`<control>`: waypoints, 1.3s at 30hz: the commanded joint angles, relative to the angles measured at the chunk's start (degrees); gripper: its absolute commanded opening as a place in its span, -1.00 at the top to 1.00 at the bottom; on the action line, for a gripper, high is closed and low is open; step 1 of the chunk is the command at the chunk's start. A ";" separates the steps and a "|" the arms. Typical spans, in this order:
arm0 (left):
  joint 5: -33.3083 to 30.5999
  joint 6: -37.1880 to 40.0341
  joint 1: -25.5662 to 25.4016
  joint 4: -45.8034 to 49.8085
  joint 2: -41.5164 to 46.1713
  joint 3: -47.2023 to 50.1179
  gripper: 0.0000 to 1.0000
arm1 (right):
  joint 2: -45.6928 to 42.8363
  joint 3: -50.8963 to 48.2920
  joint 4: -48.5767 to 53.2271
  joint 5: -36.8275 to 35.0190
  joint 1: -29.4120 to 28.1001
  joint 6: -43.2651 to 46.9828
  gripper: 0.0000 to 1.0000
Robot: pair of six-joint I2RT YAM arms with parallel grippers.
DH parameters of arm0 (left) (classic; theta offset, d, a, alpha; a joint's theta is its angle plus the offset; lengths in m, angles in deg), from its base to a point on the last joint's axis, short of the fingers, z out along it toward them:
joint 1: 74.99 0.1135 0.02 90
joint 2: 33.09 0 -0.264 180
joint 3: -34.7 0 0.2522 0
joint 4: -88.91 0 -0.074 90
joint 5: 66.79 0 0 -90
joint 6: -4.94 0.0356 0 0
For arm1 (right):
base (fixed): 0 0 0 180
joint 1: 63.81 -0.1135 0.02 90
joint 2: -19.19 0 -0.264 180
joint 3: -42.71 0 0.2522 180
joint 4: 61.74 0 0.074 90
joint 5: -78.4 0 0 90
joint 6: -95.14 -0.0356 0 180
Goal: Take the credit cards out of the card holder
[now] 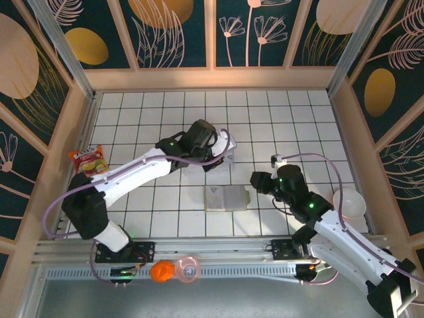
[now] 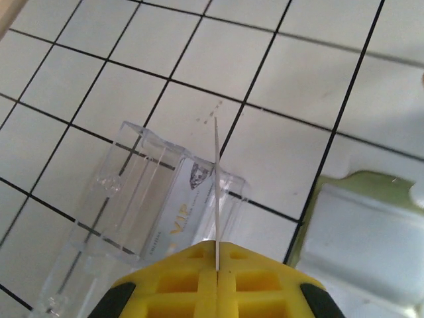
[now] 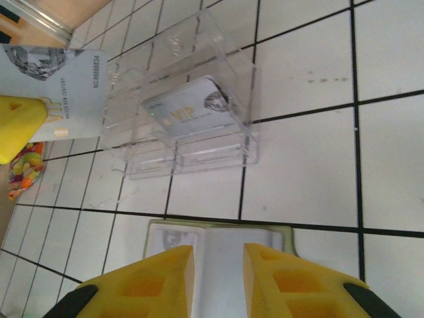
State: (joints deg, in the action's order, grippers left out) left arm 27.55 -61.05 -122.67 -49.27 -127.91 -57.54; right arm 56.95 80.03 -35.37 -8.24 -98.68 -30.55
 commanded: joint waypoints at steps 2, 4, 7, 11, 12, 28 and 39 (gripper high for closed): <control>-1.71 12.33 -0.23 13.16 -7.97 -8.87 1.00 | -0.57 -0.96 0.55 2.32 2.29 1.13 0.48; -3.64 14.61 -0.12 13.96 -10.20 -10.40 1.00 | -0.49 -0.96 0.51 3.00 3.18 1.31 0.48; -3.86 16.88 0.73 15.16 -12.83 -13.21 1.00 | -0.16 -0.88 0.41 4.30 4.90 1.88 0.48; -3.68 18.70 1.17 15.63 -15.27 -15.38 1.00 | 0.86 -0.96 0.16 5.92 7.00 2.45 0.48; -3.97 18.73 1.10 15.23 -15.41 -15.37 1.00 | 1.11 -1.12 -0.15 6.53 7.52 2.60 0.48; -7.83 19.06 1.46 11.73 -18.31 -13.68 1.00 | 3.37 -1.84 -2.79 10.86 10.96 2.13 0.48; -8.17 17.55 1.38 9.92 -19.30 -14.02 1.00 | 3.38 -1.97 -3.11 12.00 11.53 2.22 0.48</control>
State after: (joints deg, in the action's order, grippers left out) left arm 19.64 -43.21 -121.58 -38.81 -146.10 -70.89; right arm 60.27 79.17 -36.18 2.69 -87.73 -29.23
